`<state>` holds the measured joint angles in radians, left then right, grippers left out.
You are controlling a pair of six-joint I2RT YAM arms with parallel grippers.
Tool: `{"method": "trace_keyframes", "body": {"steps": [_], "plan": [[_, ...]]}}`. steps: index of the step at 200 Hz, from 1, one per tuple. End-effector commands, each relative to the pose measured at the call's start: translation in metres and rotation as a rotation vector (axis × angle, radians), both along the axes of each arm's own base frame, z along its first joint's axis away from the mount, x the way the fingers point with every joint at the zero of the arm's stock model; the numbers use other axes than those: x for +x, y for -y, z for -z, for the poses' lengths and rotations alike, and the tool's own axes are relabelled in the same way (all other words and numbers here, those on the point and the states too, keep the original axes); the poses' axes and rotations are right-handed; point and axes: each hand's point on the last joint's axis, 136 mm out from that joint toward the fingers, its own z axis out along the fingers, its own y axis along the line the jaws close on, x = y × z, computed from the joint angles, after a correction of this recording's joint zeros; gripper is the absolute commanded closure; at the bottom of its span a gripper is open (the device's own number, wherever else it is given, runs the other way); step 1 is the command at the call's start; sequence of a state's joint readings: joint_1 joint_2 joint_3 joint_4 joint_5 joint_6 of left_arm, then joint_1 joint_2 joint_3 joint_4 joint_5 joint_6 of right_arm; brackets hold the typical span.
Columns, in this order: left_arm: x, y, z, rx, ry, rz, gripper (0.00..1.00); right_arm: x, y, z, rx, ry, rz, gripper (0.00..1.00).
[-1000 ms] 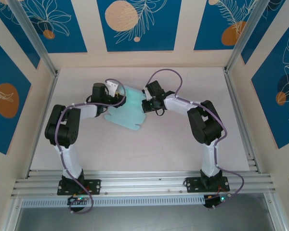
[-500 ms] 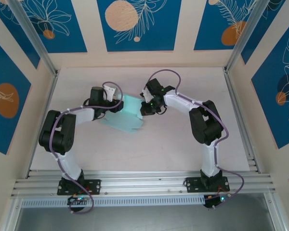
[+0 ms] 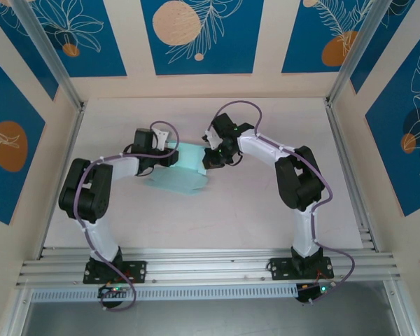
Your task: Fold the paper box
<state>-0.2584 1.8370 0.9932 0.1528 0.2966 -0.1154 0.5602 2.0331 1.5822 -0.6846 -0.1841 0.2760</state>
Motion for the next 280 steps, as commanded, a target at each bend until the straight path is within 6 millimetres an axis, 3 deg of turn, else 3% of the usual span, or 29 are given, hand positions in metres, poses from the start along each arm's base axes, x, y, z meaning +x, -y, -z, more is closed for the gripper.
{"method": "trace_keyframes", "body": {"steps": [1,50,75,128,184,222,252,280], "plan": [[0.000,-0.011,0.015,0.088,-0.032,-0.045,0.72,-0.003,-0.011,-0.009,0.029,-0.003,-0.026,1.00],[-0.007,0.006,0.003,0.235,0.089,-0.005,0.91,0.017,0.001,0.007,-0.100,0.066,0.099,0.98],[-0.017,0.020,-0.007,0.253,0.110,0.015,1.00,0.032,0.008,0.013,-0.150,0.109,0.175,0.86],[-0.037,0.020,-0.002,0.263,0.086,-0.011,1.00,0.060,0.023,0.026,-0.243,0.218,0.251,0.82],[-0.045,0.022,-0.002,0.229,0.093,-0.019,1.00,0.084,0.036,0.040,-0.340,0.297,0.309,0.75],[-0.044,0.019,-0.002,0.229,0.097,-0.041,1.00,0.090,0.045,0.052,-0.418,0.316,0.315,0.82],[-0.040,0.007,-0.007,0.245,0.105,-0.129,1.00,0.083,0.073,0.062,-0.575,0.324,0.338,0.83],[-0.035,-0.020,-0.016,0.300,0.121,-0.286,1.00,0.073,0.105,0.062,-0.764,0.359,0.349,0.95]]}}
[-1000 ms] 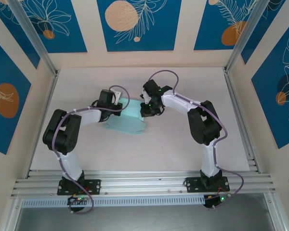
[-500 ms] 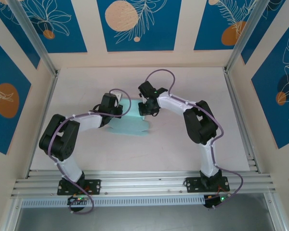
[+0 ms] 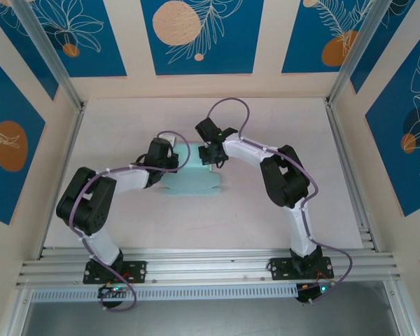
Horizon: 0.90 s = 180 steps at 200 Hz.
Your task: Fold the paper box
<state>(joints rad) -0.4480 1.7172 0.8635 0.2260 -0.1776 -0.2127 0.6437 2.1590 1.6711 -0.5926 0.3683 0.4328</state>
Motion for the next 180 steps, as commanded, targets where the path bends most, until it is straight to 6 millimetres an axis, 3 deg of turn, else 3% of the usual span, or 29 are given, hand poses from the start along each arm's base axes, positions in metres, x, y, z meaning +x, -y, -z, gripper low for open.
{"method": "trace_keyframes", "body": {"steps": [1,14,38,65,96,116,139,180], "plan": [[-0.014,-0.021,-0.006,0.084,-0.016,-0.077,1.00,0.009,0.087,0.026,-0.403,0.051,0.132,0.96],[-0.012,-0.040,-0.007,0.143,-0.019,-0.180,1.00,0.005,0.095,0.023,-0.463,0.065,0.137,0.97],[-0.015,-0.073,-0.004,0.250,-0.037,-0.355,1.00,-0.005,0.092,0.018,-0.478,0.074,0.133,0.97],[-0.021,-0.094,0.001,0.301,-0.056,-0.483,1.00,-0.014,0.090,0.020,-0.467,0.050,0.149,0.98],[-0.022,-0.091,0.018,0.246,-0.105,-0.488,1.00,-0.022,0.080,0.033,-0.418,-0.009,0.141,0.99],[-0.021,-0.077,0.030,0.186,-0.163,-0.400,1.00,-0.025,0.076,0.035,-0.416,-0.050,0.116,0.97],[-0.024,-0.059,0.027,0.142,-0.185,-0.311,1.00,-0.032,0.057,0.032,-0.337,-0.110,0.042,0.86],[-0.031,-0.057,0.024,0.144,-0.176,-0.301,1.00,-0.035,0.036,0.009,-0.275,-0.115,-0.005,0.67]]}}
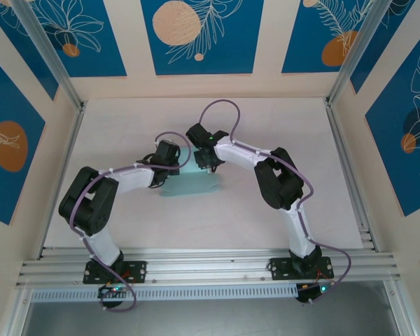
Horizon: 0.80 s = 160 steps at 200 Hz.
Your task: Fold the paper box
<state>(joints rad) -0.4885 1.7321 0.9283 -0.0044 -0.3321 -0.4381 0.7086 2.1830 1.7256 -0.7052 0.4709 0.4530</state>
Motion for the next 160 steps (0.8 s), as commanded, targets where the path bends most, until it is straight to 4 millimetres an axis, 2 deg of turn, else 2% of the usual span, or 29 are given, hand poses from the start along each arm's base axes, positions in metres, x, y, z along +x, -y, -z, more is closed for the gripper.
{"method": "trace_keyframes", "body": {"steps": [1,40,99,131,160], "plan": [[-0.015,-0.039,0.008,0.123,-0.055,-0.069,1.00,-0.017,0.040,0.007,-0.155,-0.107,0.010,0.67],[-0.015,-0.039,0.009,0.129,-0.044,-0.072,1.00,-0.020,0.029,-0.012,-0.075,-0.095,-0.009,0.63],[-0.013,-0.038,-0.002,0.127,0.020,-0.074,1.00,-0.026,-0.003,-0.035,0.124,-0.099,-0.069,0.50],[-0.013,-0.036,-0.003,0.132,0.025,-0.063,1.00,-0.028,-0.010,-0.038,0.164,-0.104,-0.070,0.50],[-0.013,-0.034,-0.003,0.132,0.027,-0.058,1.00,-0.030,-0.006,-0.032,0.132,-0.109,-0.061,0.51]]}}
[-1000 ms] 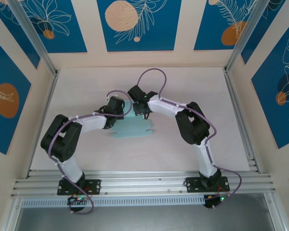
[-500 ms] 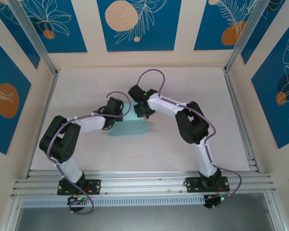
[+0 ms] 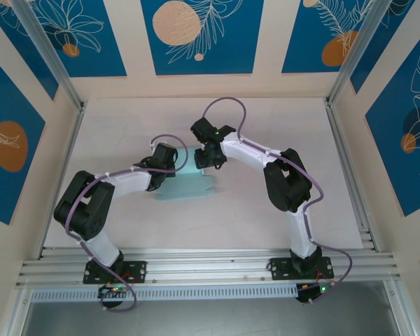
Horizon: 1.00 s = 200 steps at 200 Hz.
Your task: Fold the paper box
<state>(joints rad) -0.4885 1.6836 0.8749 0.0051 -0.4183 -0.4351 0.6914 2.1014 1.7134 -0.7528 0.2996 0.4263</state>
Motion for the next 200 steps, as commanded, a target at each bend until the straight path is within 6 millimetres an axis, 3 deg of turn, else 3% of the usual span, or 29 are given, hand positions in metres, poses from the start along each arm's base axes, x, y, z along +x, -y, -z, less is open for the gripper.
{"method": "trace_keyframes", "body": {"steps": [1,54,93,113,142,167,200], "plan": [[-0.006,-0.014,0.002,0.072,-0.010,-0.007,1.00,-0.010,0.005,-0.004,-0.001,-0.026,0.002,0.52],[-0.007,-0.014,0.004,0.067,-0.014,-0.008,1.00,-0.012,-0.005,0.016,-0.053,-0.039,-0.024,0.56],[-0.008,-0.014,0.004,0.065,-0.014,-0.013,1.00,-0.005,-0.001,0.031,-0.118,-0.041,0.004,0.60],[-0.008,-0.014,0.003,0.063,-0.011,-0.016,1.00,-0.002,0.003,0.039,-0.158,-0.035,0.019,0.68],[-0.008,-0.021,0.001,0.090,-0.003,-0.035,1.00,0.003,0.021,0.047,-0.267,-0.016,0.066,1.00],[-0.007,-0.033,-0.002,0.170,-0.017,-0.065,0.98,0.001,0.027,0.044,-0.298,-0.008,0.084,1.00],[-0.002,-0.037,0.005,0.210,-0.047,-0.083,0.93,-0.003,0.011,0.038,-0.263,0.002,0.062,1.00]]}}
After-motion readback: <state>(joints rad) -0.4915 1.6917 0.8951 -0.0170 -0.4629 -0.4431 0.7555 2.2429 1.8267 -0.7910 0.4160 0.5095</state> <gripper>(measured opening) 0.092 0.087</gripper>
